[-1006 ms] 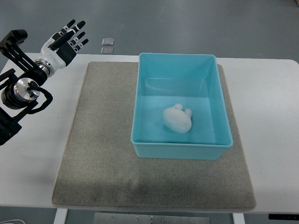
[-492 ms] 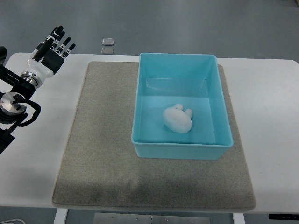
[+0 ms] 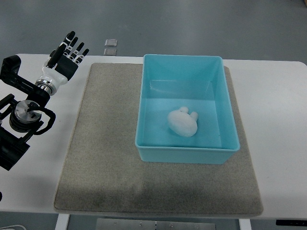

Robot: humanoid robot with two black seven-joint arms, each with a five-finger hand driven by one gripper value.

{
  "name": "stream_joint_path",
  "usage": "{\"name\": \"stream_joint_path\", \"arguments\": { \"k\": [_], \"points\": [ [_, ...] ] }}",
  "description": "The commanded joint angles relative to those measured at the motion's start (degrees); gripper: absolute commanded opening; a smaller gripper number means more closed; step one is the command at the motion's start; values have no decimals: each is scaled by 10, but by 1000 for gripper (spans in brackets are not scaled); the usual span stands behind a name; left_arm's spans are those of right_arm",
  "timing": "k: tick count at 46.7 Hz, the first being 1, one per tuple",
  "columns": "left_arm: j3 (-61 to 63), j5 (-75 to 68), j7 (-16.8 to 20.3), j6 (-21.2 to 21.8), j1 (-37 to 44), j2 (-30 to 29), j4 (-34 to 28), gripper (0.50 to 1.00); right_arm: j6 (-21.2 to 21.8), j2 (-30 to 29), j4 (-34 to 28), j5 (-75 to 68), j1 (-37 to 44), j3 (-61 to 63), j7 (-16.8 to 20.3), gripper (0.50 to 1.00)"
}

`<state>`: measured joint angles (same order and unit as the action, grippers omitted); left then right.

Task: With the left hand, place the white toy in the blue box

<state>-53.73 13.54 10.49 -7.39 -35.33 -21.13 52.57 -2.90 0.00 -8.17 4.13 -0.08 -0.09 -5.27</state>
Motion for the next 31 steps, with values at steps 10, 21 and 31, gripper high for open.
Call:
{"name": "stream_joint_path", "arguments": {
  "k": [10,21,31],
  "points": [
    [-11,-1,1,7,-7,0,-2,994,0,0,0,0,0,0,0,936],
    [-12,-1,1,8,-11,4,-3,994,4,0,-7,4,0,-2,0,936],
    [-13,-1,1,8,-11,5,-4,994,4,0,-10,3,0,-2,0,936]
  ]
}}
